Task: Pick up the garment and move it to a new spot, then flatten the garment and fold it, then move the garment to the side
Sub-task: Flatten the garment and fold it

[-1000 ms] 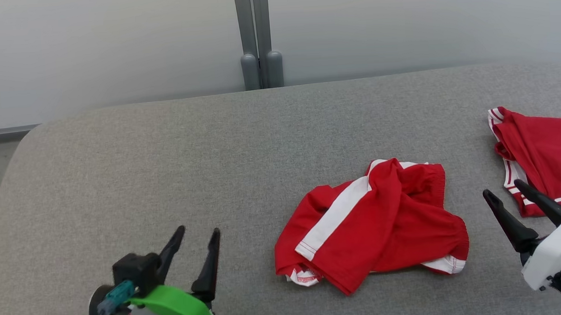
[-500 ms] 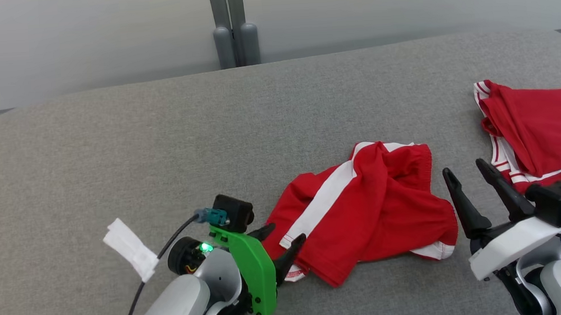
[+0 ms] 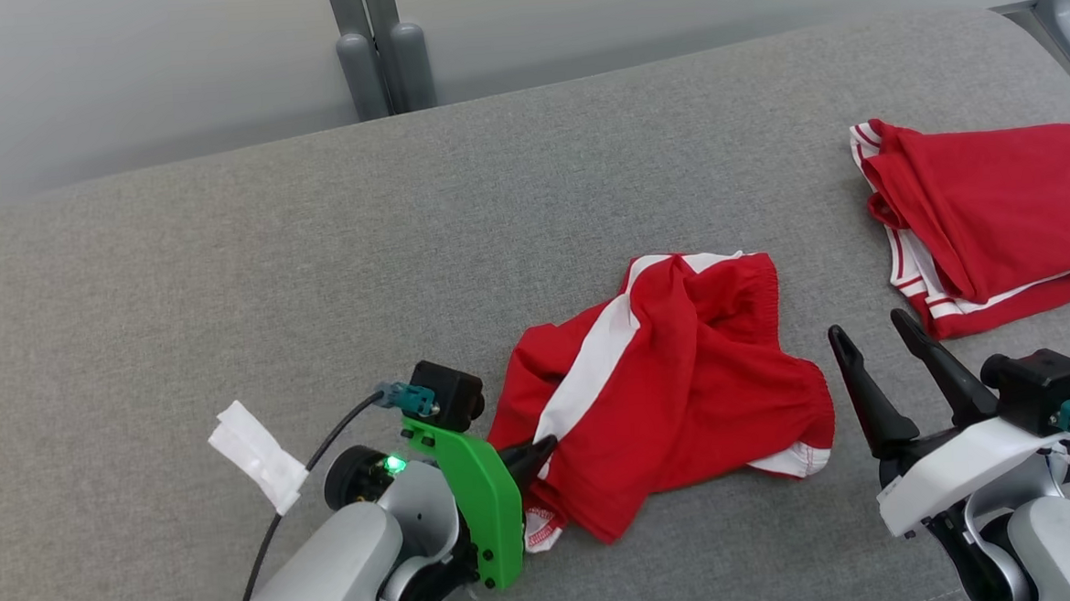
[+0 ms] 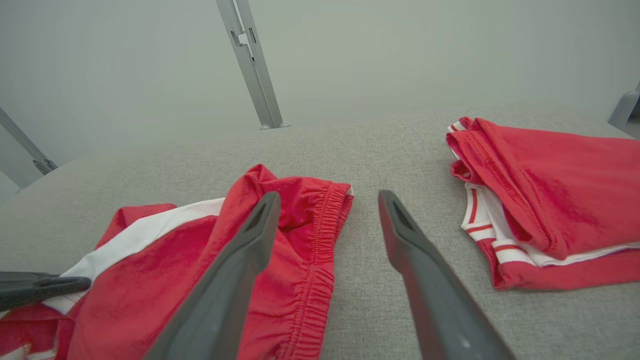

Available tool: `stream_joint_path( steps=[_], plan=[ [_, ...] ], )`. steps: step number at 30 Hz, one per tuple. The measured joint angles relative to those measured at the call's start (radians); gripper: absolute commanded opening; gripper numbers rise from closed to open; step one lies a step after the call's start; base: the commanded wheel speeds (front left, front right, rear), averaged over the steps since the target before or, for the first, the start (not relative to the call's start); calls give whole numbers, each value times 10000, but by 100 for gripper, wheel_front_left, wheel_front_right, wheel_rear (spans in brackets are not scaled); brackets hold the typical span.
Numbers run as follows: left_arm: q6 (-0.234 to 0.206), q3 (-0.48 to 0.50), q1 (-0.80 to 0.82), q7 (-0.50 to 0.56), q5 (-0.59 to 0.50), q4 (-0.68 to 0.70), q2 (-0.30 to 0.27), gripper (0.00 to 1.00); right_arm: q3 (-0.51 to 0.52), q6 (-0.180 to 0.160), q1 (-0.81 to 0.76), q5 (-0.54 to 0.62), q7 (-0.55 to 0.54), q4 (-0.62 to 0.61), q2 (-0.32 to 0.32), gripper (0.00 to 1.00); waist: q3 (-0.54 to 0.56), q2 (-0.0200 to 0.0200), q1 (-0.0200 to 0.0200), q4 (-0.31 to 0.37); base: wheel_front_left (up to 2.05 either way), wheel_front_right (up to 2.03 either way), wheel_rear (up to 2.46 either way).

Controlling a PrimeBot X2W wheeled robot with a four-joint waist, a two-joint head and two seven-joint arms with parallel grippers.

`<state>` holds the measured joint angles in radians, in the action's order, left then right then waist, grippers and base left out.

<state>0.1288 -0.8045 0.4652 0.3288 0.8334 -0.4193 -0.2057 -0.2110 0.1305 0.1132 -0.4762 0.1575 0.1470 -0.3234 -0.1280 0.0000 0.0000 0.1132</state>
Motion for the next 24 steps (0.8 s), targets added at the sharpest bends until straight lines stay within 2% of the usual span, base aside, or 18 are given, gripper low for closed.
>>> stream_joint_path(
  steps=[3,6,10,17,20,24],
  plan=[
    [0,75,54,-412,324,251,-203,0,12,0,-1,-29,27,54,-13,100,80,0,0,-52,0,0,0],
    [0,562,177,-892,558,545,-343,0,27,0,-3,-42,31,73,-29,100,119,0,0,-119,0,0,0],
    [-207,1273,594,-1189,886,606,-593,0,-17,0,4,-46,12,56,-38,100,-2,0,0,-144,0,0,0],
    [-224,1900,1055,-746,1724,-453,-700,0,-88,0,202,-58,-142,-8,-113,100,-337,0,0,22,0,0,0],
    [-176,1994,1367,-872,1758,-1118,-700,0,-40,0,217,-58,-150,-15,-167,100,-453,0,0,122,0,0,0],
    [-88,1939,2092,-1540,1438,-1990,-690,0,-46,0,234,-56,-184,-23,-196,100,-582,0,0,187,0,0,0]
  ],
)
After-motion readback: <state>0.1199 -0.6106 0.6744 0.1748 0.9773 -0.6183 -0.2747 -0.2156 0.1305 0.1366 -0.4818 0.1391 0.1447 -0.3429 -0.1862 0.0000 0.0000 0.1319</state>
